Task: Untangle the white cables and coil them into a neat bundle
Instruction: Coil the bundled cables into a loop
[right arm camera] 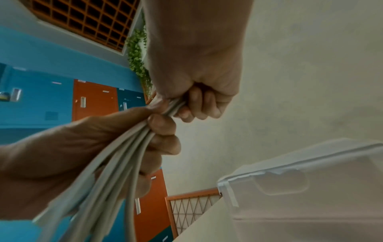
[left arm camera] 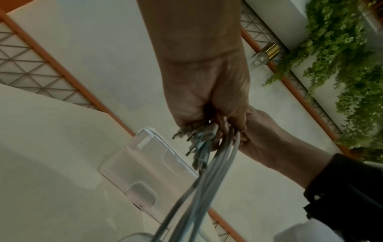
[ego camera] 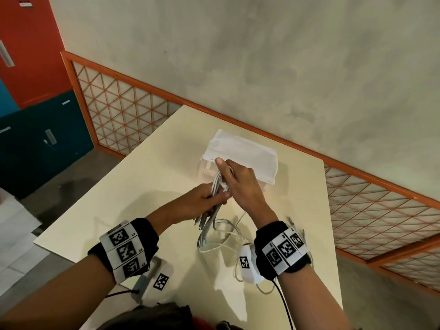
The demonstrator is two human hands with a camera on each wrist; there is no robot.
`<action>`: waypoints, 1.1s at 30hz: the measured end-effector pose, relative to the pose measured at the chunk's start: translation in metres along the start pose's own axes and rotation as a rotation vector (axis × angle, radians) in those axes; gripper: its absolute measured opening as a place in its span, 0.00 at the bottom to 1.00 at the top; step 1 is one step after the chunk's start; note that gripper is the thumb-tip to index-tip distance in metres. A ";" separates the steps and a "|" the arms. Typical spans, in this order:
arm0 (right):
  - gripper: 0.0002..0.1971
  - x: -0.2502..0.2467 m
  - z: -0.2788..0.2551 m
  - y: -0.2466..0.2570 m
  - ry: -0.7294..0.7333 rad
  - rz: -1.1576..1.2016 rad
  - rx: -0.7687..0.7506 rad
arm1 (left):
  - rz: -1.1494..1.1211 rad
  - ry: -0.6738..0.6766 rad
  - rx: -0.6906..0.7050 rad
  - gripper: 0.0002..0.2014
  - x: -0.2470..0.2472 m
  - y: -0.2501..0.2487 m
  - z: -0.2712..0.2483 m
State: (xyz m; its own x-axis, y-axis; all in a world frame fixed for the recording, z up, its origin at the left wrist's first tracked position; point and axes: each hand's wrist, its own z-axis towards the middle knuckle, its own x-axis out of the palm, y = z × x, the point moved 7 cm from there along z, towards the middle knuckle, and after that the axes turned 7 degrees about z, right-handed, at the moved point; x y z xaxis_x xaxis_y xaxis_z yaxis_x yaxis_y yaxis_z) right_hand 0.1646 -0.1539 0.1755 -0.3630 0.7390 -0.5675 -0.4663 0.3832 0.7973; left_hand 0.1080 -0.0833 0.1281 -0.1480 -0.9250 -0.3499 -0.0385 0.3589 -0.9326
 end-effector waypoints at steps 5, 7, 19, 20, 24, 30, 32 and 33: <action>0.27 -0.008 0.009 -0.002 -0.029 0.095 0.000 | -0.024 0.066 0.002 0.14 0.000 -0.010 -0.003; 0.27 -0.008 0.013 -0.003 -0.017 0.102 0.019 | -0.023 0.131 -0.034 0.15 0.001 -0.011 -0.004; 0.34 0.047 -0.028 -0.028 0.405 0.466 0.240 | -0.185 -0.208 0.092 0.17 -0.032 -0.016 0.004; 0.33 0.052 -0.035 -0.033 0.453 0.405 0.270 | -0.192 -0.249 0.093 0.17 -0.038 -0.015 0.005; 0.26 0.034 -0.032 -0.048 0.376 0.077 0.242 | -0.202 -0.394 0.067 0.17 -0.060 0.005 0.008; 0.21 0.042 -0.032 -0.007 0.367 0.024 0.043 | -0.277 -0.598 -0.007 0.17 -0.065 0.025 0.015; 0.20 0.060 -0.042 -0.003 0.444 0.070 0.060 | -0.389 -0.607 0.010 0.16 -0.062 0.020 0.017; 0.19 0.069 -0.047 -0.005 0.499 0.113 0.090 | -0.440 -0.605 0.019 0.16 -0.062 0.018 0.018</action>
State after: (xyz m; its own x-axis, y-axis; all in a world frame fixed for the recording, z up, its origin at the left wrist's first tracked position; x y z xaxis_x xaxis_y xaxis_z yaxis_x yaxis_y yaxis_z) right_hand 0.1039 -0.1314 0.1229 -0.7578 0.4329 -0.4881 -0.3384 0.3789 0.8614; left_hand 0.1341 -0.0218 0.1313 0.4468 -0.8916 0.0734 0.0492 -0.0575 -0.9971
